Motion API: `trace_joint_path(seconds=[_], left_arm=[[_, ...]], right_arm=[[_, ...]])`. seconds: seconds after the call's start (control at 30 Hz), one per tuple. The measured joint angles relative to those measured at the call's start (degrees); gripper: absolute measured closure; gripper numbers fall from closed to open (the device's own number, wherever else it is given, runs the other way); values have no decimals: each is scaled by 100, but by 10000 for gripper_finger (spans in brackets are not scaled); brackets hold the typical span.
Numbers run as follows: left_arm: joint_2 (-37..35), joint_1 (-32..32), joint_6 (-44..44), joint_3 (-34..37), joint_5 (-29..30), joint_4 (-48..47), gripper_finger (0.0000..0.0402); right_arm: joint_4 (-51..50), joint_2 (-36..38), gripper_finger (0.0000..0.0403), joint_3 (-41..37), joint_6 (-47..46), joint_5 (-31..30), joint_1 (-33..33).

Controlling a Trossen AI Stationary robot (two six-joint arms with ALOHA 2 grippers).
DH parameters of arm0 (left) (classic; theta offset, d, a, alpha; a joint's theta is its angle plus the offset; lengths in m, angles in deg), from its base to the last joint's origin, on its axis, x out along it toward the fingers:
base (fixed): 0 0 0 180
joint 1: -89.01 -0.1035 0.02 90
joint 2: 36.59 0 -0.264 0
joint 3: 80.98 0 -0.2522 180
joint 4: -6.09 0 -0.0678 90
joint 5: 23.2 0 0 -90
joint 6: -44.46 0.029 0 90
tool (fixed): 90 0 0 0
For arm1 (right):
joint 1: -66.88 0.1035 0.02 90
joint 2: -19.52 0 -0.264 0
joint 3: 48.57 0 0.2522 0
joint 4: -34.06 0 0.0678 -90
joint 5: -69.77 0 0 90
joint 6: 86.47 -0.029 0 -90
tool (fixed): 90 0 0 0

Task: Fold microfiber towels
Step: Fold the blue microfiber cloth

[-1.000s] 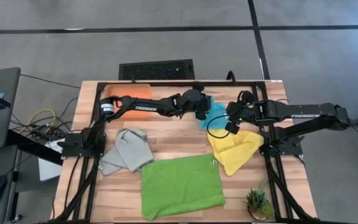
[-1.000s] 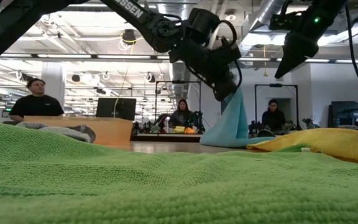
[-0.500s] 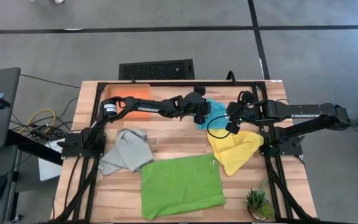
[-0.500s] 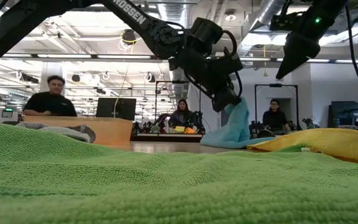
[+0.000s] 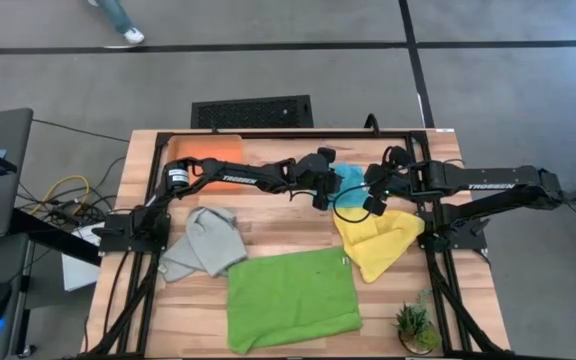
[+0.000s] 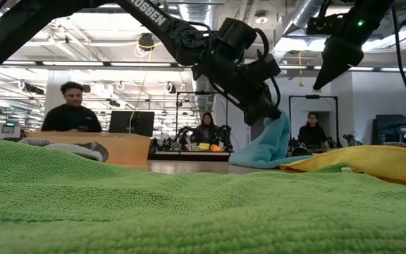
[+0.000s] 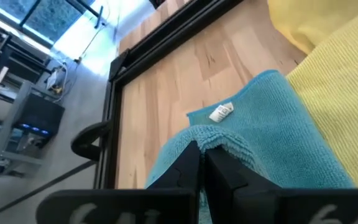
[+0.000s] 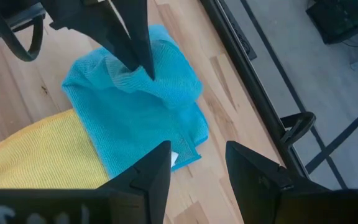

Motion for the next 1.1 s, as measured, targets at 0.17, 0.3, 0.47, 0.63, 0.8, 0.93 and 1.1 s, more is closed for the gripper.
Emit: trace_joint_path(seconds=[0.17,0.3,0.47,0.63,0.8,0.93,1.1], left_arm=[[0,0,13,0,104,48,401],[0,0,1,0,-106,43,391],[0,2,-12,0,-202,41,347],[0,4,-325,0,-210,43,297],[-1,49,-447,0,-3,43,270],[-2,165,-155,0,393,42,264],[-2,311,237,0,581,42,266]], right_arm=[[0,-2,226,0,-2,0,0],[0,0,226,0,-2,0,0],[0,0,226,0,-2,0,0],[0,0,226,0,-2,2,-2],[2,-1,226,0,-66,12,0],[1,-1,226,0,-156,17,-1],[2,0,226,0,-217,17,0]])
